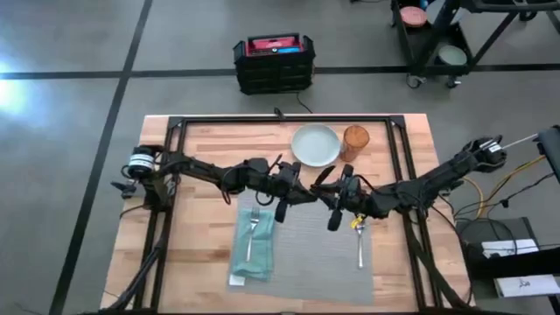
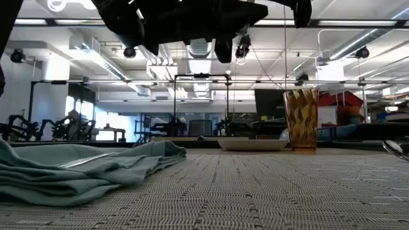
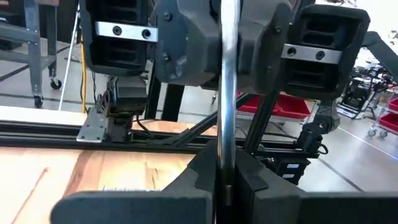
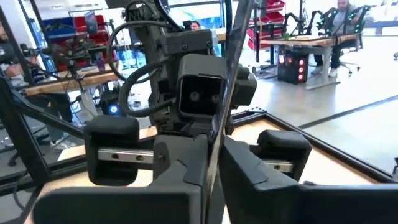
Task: Set table place
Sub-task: Put the silver knife on the gray placemat, to the left of the silver spoon
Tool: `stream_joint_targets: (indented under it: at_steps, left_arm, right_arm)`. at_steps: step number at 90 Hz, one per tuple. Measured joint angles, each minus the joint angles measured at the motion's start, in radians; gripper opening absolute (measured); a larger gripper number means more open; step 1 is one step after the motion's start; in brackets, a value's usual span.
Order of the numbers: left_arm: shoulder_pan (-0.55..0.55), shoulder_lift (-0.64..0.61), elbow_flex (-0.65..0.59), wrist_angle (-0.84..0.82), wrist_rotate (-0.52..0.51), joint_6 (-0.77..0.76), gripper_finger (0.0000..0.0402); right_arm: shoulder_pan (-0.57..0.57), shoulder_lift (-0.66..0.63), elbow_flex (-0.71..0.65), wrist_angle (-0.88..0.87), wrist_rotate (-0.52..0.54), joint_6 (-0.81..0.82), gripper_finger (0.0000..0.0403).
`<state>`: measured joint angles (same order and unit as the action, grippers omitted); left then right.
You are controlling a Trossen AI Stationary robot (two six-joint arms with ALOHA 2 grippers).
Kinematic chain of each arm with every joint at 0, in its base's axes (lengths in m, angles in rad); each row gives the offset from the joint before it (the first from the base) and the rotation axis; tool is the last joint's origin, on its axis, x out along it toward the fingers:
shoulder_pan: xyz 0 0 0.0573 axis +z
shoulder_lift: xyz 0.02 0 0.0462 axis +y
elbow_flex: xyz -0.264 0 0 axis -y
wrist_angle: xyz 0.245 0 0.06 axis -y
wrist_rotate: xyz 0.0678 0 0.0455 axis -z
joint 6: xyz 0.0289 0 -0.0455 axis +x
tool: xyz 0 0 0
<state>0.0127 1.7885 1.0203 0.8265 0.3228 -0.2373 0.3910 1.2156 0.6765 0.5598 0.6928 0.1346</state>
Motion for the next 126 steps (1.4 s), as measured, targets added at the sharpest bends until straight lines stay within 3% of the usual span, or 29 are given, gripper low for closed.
stream_joint_targets:
  at_steps: [26,37,58,76,86,100,126]
  left_arm:
    - [0.003,-0.002,0.000,-0.023,0.013,0.014,0.0015]
    - [0.006,-0.023,0.000,-0.077,0.025,0.047,0.0055]
    - [0.038,-0.122,0.000,-0.383,0.030,0.131,0.0144]
    - [0.035,-0.194,-0.002,-0.683,-0.017,0.140,0.0179]
    - [0.015,-0.203,-0.021,-0.748,-0.071,0.140,0.0182]
    - [-0.017,-0.184,-0.038,-0.732,-0.076,0.127,0.0173]
    - [-0.060,-0.060,-0.042,-0.590,-0.078,0.120,0.0142]
  right_arm:
    - [-0.005,-0.031,0.002,-0.084,-0.010,0.027,0.0004]
    - [-0.001,-0.085,0.002,-0.198,-0.028,0.128,0.0002]
    - [0.014,-0.194,0.003,-0.485,-0.074,0.366,0.0001]
    - [0.021,-0.261,0.003,-0.805,-0.288,0.702,0.0001]
    - [0.037,-0.255,0.002,-0.928,-0.446,0.903,0.0000]
    - [0.084,-0.188,-0.039,-0.876,-0.536,1.134,0.0000]
    - [0.218,0.010,-0.182,-0.520,-0.473,1.483,0.0000]
